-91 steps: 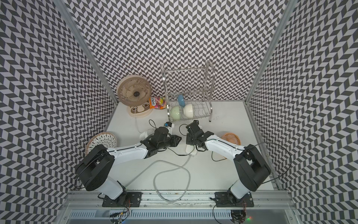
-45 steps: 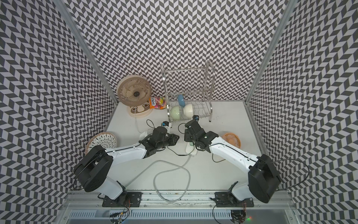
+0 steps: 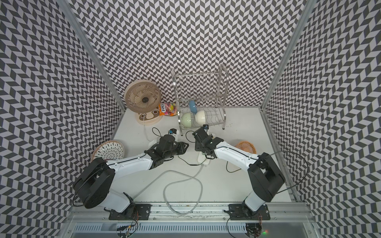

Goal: Unplug the desk fan from the power strip
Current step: Remove the plug from the socket.

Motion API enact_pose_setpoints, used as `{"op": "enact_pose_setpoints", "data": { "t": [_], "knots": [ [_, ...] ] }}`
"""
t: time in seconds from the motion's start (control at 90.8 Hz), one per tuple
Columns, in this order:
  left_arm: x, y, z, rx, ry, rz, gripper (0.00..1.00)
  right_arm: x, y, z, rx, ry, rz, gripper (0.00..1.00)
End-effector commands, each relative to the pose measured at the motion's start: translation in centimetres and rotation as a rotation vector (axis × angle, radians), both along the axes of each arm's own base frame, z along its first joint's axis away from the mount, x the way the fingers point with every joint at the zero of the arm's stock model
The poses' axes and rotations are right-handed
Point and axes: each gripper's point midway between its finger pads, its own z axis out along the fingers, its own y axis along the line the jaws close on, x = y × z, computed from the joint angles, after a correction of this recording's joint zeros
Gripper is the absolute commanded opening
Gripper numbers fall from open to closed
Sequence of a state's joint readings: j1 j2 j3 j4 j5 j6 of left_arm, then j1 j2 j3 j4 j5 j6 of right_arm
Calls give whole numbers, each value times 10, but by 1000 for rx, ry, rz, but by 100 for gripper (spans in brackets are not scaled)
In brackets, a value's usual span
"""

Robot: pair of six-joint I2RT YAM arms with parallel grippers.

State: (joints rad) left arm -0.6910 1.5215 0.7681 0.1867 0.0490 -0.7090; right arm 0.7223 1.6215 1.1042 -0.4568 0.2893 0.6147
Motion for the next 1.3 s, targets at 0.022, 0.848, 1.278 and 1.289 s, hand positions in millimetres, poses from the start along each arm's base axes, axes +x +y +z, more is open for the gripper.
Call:
{"op": "enact_pose_setpoints", "data": {
  "t": [0.022, 0.848, 1.278, 1.289],
  "knots": [
    [-1, 1, 0, -1, 4, -7, 30, -4, -2, -13, 8, 29, -17, 58],
    [-2, 6, -2, 29, 6, 1, 34, -1, 0, -29, -31, 52, -11, 29],
    [3, 8, -4, 5, 19, 7, 38, -11, 50, -24, 14, 35, 280, 0],
    [3, 8, -5, 5, 20, 8, 39, -12, 52, -23, 15, 33, 290, 0]
  ]
}}
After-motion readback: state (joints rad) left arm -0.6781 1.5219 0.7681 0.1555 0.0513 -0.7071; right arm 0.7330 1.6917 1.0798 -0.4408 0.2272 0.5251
